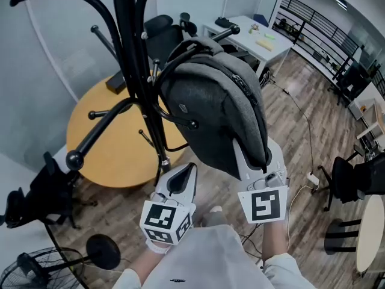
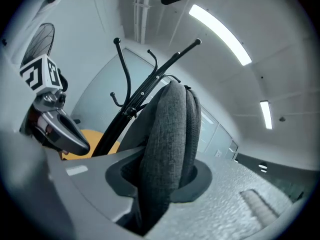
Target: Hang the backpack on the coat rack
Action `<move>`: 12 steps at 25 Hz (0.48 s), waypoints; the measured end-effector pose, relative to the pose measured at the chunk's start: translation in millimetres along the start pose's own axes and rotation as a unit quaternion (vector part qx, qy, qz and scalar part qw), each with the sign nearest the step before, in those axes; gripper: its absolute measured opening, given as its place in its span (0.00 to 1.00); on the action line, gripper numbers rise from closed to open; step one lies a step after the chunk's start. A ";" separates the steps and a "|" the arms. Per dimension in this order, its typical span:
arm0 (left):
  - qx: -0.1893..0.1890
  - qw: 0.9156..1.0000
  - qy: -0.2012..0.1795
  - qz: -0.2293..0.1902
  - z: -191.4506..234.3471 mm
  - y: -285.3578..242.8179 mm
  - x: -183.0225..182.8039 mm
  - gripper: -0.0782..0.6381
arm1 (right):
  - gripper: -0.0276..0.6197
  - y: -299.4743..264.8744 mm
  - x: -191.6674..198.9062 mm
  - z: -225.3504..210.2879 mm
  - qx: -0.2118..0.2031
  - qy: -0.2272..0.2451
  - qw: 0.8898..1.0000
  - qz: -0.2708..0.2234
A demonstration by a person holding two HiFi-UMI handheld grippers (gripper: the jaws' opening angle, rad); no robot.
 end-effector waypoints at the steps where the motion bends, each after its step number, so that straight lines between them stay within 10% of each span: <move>1: 0.000 1.000 0.000 0.002 0.0 0.2 0.9 0.13 | 0.20 -0.7 1.8 1.0 -0.003 -0.015 1.000 -0.008; 12: 0.004 1.000 0.006 0.008 -1.6 -2.2 4.8 0.13 | 0.23 -6.1 21.5 8.2 -0.003 -0.103 0.994 -0.032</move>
Point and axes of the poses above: the fingertips, and each gripper's own axes: y backward along the fingers, z to its left, x out of its underside, the point moved 9 cm from there along y, backward along the fingers, and after that the axes turned 3 degrees about -y, right-handed, at the moved point
